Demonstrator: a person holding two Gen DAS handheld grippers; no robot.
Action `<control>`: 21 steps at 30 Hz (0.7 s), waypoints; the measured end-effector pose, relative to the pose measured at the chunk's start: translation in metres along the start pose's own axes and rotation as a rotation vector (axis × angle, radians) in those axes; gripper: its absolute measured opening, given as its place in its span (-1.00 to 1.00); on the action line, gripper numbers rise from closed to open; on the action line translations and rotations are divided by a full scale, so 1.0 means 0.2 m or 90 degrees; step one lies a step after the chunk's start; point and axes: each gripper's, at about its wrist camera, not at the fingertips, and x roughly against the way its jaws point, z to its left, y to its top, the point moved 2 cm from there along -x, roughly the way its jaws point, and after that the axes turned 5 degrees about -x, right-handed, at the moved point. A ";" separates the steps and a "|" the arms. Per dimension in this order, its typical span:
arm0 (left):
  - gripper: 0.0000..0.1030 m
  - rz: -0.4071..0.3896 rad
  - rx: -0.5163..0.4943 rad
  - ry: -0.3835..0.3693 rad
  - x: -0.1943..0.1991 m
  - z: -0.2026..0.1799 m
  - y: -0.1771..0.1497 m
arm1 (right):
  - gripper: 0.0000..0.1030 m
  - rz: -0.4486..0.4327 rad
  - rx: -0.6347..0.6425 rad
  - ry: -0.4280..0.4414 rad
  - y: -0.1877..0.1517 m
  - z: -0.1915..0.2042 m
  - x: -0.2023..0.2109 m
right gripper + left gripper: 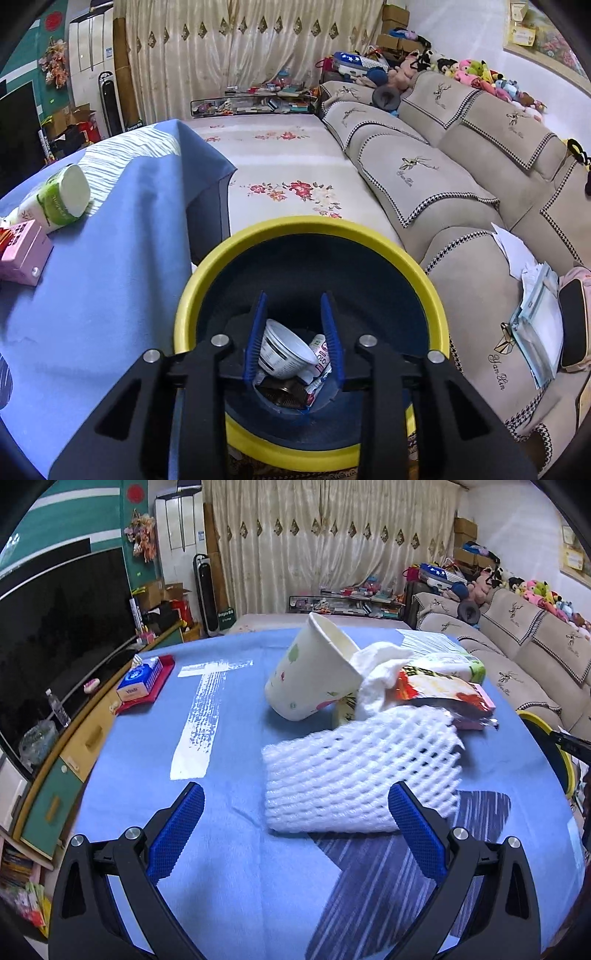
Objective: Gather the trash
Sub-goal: 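Carry the paper bowl into the bin and open the right tool, then lower the left tool onto the white foam net and close it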
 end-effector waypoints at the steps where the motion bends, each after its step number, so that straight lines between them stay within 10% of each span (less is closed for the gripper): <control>1: 0.91 0.001 -0.002 -0.007 -0.02 0.01 0.01 | -0.42 0.000 0.001 0.000 0.00 0.00 0.00; 21: 0.90 0.040 -0.040 -0.170 -0.25 -0.02 0.07 | -0.28 0.012 0.002 0.014 0.00 0.02 -0.04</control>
